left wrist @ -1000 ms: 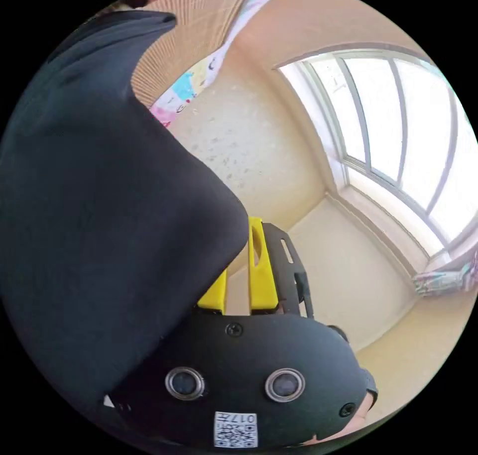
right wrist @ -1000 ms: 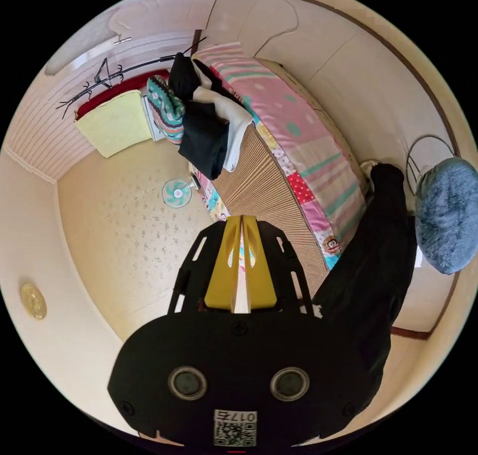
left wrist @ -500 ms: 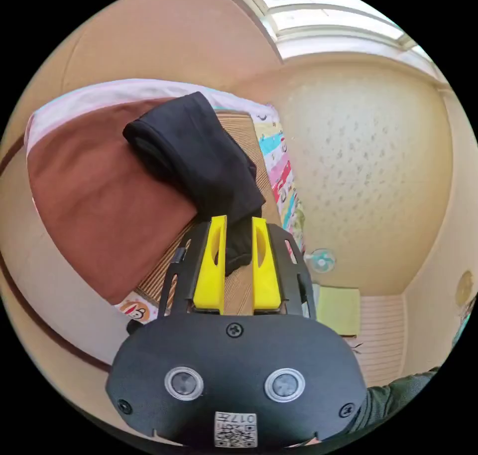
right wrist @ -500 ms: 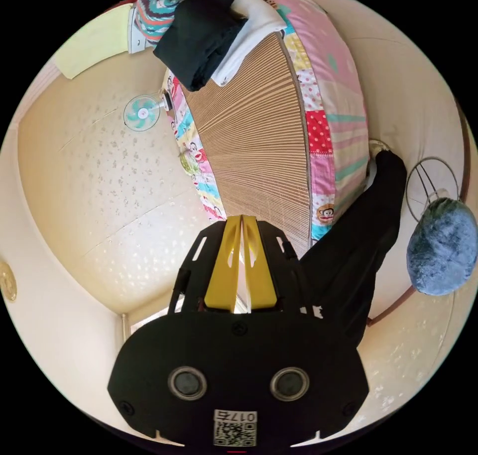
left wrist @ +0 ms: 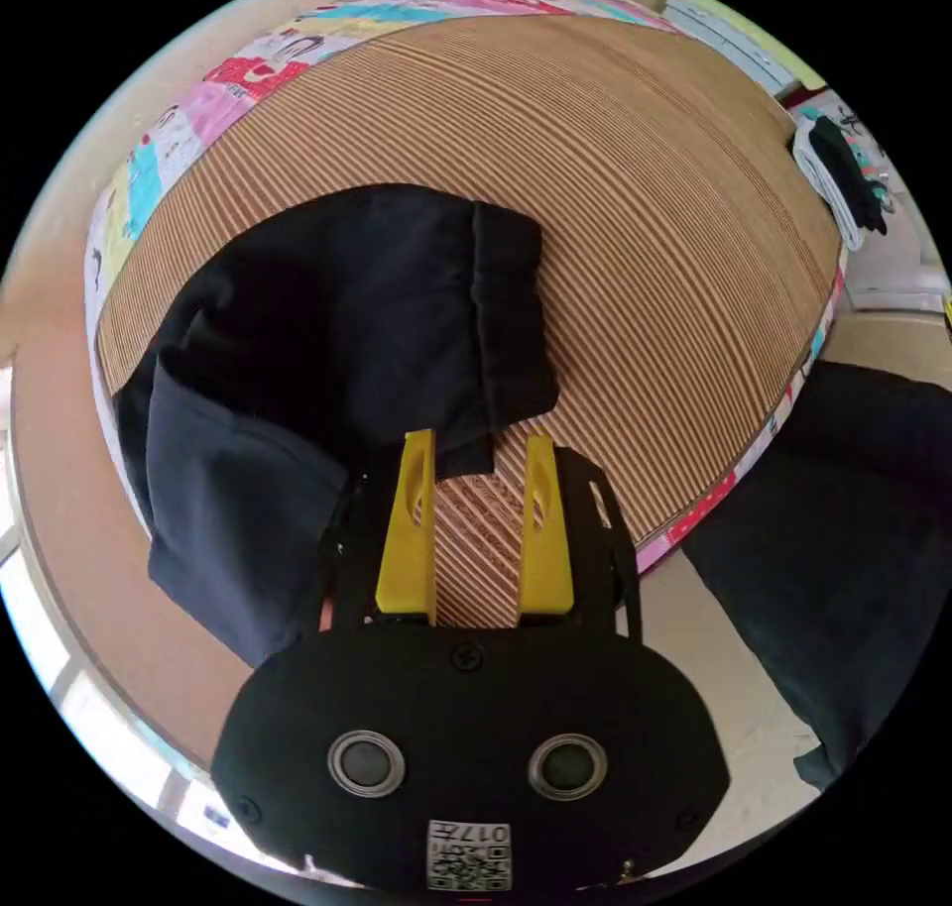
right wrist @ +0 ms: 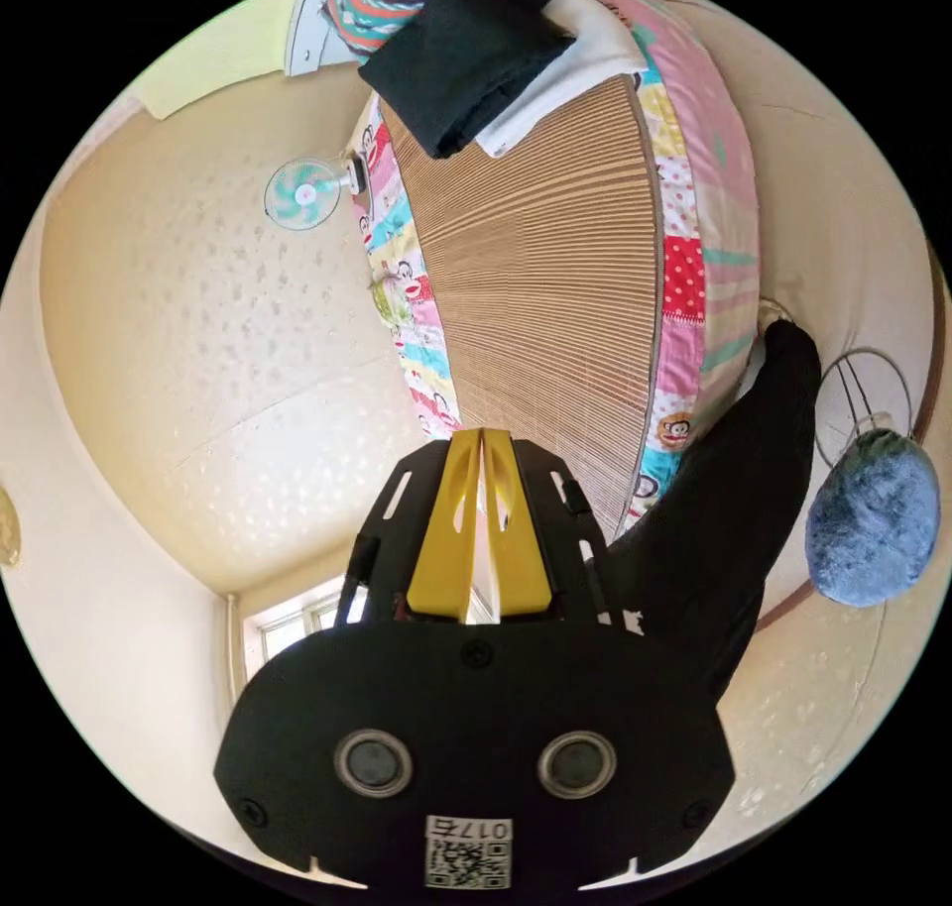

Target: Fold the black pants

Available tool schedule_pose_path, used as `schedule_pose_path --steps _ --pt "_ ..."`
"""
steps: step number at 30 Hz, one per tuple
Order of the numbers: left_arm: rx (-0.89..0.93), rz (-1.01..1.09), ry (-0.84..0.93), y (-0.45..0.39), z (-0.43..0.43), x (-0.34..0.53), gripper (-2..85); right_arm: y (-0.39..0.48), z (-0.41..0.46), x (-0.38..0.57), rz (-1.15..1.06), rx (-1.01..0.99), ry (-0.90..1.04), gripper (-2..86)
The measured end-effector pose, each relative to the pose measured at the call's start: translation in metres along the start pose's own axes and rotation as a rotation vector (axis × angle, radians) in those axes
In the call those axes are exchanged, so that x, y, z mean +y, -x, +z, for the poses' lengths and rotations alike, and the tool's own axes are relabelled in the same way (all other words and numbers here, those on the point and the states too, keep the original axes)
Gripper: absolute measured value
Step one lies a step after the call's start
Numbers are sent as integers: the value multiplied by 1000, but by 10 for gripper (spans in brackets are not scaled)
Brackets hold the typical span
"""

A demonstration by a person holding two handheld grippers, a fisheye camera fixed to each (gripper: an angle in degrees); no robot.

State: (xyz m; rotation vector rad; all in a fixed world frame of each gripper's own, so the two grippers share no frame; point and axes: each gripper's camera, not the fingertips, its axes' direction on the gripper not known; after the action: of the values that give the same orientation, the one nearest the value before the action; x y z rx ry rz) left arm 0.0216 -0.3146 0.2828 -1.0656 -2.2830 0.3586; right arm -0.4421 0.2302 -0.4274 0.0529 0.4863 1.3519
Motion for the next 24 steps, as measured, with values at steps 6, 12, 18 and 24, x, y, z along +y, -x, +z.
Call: schedule_pose_path --steps 6,12,18,24 --pt "-98 62 138 -36 46 -67 94 6 16 19 -25 -2 62 3" --pt "263 -197 13 -15 35 -93 17 -37 7 32 51 -24 63 3" --pt "653 -160 -365 -19 -50 -92 -4 -34 30 29 -64 173 201 3" --pt "1253 97 -1096 -36 -166 -62 -9 3 106 22 -275 267 397 4"
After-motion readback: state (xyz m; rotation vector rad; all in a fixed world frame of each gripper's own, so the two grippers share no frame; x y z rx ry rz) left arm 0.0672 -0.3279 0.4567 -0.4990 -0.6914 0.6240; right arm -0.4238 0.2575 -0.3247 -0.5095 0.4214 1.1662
